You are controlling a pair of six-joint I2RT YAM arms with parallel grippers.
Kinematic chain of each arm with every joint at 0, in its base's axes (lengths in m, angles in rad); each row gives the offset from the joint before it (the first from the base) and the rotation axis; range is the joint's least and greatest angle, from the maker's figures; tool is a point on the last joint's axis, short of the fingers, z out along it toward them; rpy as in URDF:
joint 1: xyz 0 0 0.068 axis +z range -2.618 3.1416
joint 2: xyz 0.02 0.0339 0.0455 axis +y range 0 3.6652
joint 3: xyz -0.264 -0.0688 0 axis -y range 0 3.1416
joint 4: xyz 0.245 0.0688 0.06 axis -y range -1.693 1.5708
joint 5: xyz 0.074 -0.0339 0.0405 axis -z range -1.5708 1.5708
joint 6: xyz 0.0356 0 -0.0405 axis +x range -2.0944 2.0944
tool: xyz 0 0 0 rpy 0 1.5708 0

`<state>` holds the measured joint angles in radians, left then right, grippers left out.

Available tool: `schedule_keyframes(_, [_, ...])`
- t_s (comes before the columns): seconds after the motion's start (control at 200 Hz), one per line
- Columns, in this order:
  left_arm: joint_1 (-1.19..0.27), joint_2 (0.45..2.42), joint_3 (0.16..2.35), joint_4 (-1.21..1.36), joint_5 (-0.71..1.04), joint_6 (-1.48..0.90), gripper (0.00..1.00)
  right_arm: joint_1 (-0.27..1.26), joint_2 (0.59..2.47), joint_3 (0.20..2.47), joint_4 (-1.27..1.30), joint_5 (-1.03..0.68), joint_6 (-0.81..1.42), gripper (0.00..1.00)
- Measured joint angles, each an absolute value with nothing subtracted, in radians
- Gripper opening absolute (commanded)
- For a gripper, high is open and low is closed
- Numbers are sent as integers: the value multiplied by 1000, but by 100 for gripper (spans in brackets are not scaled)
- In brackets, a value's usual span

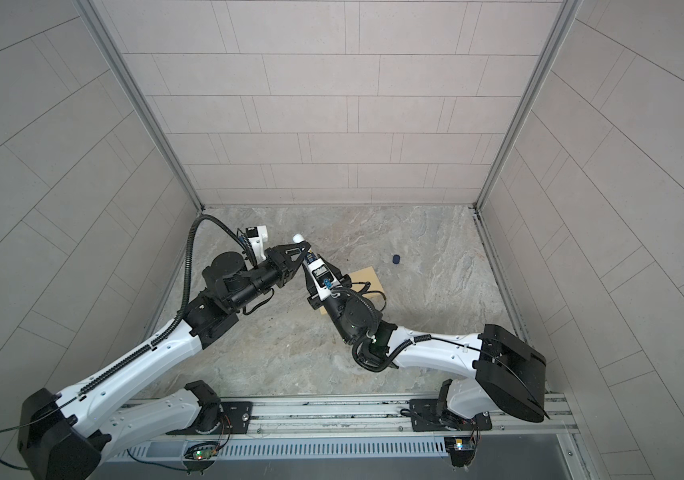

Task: Place the letter into the envelope and seal it
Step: 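Pull the glue stick away with the right gripper while the left gripper opens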

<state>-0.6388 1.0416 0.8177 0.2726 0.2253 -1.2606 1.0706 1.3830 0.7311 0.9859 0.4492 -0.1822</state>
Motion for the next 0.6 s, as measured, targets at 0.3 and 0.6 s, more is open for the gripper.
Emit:
schedule_keyframes(0.3, [-639,1042,817,279,239,-1261,0,1066,1384,731,1007,450,-171,36])
schedule_keyframes(0.6, [-639,1042,817,281,243,-1262,0,1066,1385,735,1012,448,-160,30])
